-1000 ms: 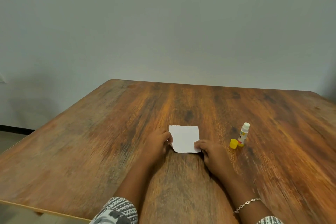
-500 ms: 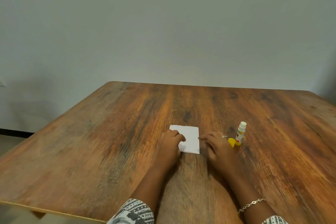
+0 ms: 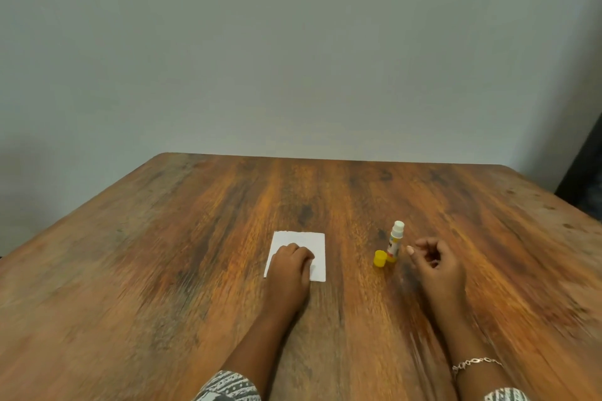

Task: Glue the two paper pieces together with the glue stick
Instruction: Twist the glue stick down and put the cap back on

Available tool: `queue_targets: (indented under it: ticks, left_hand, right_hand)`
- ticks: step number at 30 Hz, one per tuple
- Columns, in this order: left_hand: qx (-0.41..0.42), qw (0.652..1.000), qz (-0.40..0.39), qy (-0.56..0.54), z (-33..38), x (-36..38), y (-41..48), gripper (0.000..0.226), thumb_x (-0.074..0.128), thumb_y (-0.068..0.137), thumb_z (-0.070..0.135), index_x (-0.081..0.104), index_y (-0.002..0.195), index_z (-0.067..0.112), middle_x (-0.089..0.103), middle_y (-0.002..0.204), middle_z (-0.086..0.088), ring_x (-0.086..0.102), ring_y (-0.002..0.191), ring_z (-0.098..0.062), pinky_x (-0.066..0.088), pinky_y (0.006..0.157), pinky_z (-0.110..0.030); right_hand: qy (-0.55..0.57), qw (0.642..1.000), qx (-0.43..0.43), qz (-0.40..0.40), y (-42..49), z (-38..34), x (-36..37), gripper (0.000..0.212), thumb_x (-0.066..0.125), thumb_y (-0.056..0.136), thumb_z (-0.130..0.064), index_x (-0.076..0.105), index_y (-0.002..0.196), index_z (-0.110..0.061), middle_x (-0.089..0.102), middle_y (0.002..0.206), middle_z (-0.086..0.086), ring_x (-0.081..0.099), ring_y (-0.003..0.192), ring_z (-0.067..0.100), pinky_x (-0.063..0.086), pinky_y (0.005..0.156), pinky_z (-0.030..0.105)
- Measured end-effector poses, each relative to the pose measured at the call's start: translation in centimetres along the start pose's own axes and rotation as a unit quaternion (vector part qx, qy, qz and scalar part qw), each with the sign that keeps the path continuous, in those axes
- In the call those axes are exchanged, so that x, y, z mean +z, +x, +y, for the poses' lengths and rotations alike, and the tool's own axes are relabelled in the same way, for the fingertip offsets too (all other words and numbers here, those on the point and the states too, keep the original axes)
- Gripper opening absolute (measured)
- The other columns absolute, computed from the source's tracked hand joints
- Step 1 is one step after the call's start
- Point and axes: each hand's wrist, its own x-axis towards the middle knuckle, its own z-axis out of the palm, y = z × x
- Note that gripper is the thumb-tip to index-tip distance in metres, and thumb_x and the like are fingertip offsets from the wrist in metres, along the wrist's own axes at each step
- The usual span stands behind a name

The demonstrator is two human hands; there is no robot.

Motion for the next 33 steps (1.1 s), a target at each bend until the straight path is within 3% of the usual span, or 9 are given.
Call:
queue_targets:
  ticks: [3,5,9,15,19,22,27,33]
  left_hand:
    - [0.006,1.000,0.001,0.004,-0.1,0.1,0.0,0.014,0.050,0.090,0.012,0.065,0.089,0.010,0.065,0.092,-0.005,0.051,0.085,-0.013,0.025,0.068,-0.017]
    - [0.008,1.000,-0.003,0.007,-0.2,0.2,0.0,0.014,0.050,0.091,0.014,0.065,0.089,0.011,0.065,0.093,-0.004,0.051,0.085,-0.011,0.026,0.068,-0.016]
    - [0.004,1.000,-0.004,0.007,-0.3,0.1,0.0,0.014,0.051,0.091,0.015,0.065,0.090,0.011,0.065,0.094,-0.004,0.051,0.085,-0.011,0.028,0.069,-0.017]
    - [0.009,1.000,-0.001,0.003,-0.2,0.0,-0.2,0.013,0.054,0.089,0.017,0.065,0.090,0.011,0.065,0.095,-0.004,0.053,0.088,-0.013,0.030,0.072,-0.019]
    - [0.015,1.000,0.006,-0.002,-0.2,0.1,-0.2,0.012,0.057,0.088,0.021,0.065,0.090,0.013,0.066,0.096,-0.002,0.054,0.090,-0.012,0.033,0.075,-0.018]
    - [0.018,1.000,-0.015,0.006,-0.4,0.4,-0.2,0.016,0.056,0.088,0.026,0.064,0.097,0.015,0.065,0.103,0.000,0.053,0.095,-0.011,0.035,0.080,-0.017]
    - [0.023,0.999,-0.043,0.020,-0.4,0.5,-0.1,0.019,0.054,0.089,0.030,0.063,0.100,0.017,0.063,0.107,0.001,0.051,0.097,-0.010,0.034,0.080,-0.017]
    - [0.031,0.998,-0.044,0.034,-0.3,0.5,0.0,0.018,0.051,0.091,0.028,0.062,0.098,0.015,0.063,0.102,-0.001,0.050,0.093,-0.012,0.031,0.075,-0.018]
  right_hand:
    - [0.022,0.993,0.079,-0.089,0.8,0.9,0.8,0.034,0.071,0.074,-0.001,0.059,0.105,-0.008,0.061,0.097,0.007,0.055,0.088,0.019,0.049,0.078,0.033]
    - [-0.010,0.989,0.078,-0.122,1.2,1.2,1.3,0.036,0.072,0.074,-0.005,0.059,0.106,-0.012,0.060,0.103,0.007,0.056,0.093,0.020,0.048,0.082,0.039]
    - [-0.023,0.989,0.076,-0.123,1.5,1.7,1.9,0.028,0.072,0.076,-0.011,0.061,0.102,-0.015,0.064,0.096,0.004,0.058,0.087,0.019,0.042,0.072,0.031]
    - [-0.037,0.992,0.069,-0.099,1.4,1.4,2.1,0.011,0.069,0.078,-0.011,0.062,0.084,-0.016,0.066,0.087,0.006,0.060,0.083,0.026,0.046,0.072,0.039]
    - [-0.040,0.997,0.027,-0.063,1.1,0.8,1.8,0.008,0.066,0.081,-0.013,0.063,0.085,-0.019,0.068,0.091,0.004,0.059,0.076,0.017,0.043,0.063,0.030]
    - [-0.076,0.989,0.047,-0.114,0.9,0.7,2.5,0.033,0.070,0.078,-0.022,0.060,0.109,-0.012,0.064,0.105,0.001,0.058,0.093,0.017,0.043,0.074,0.029]
    - [-0.162,0.974,0.041,-0.152,1.5,0.0,4.5,0.054,0.071,0.073,-0.043,0.058,0.114,-0.010,0.063,0.110,0.008,0.057,0.100,0.024,0.044,0.079,0.034]
    - [-0.284,0.937,0.014,-0.200,2.8,-2.4,8.7,0.055,0.058,0.076,-0.060,0.062,0.091,-0.007,0.063,0.096,0.012,0.058,0.089,0.028,0.044,0.071,0.035]
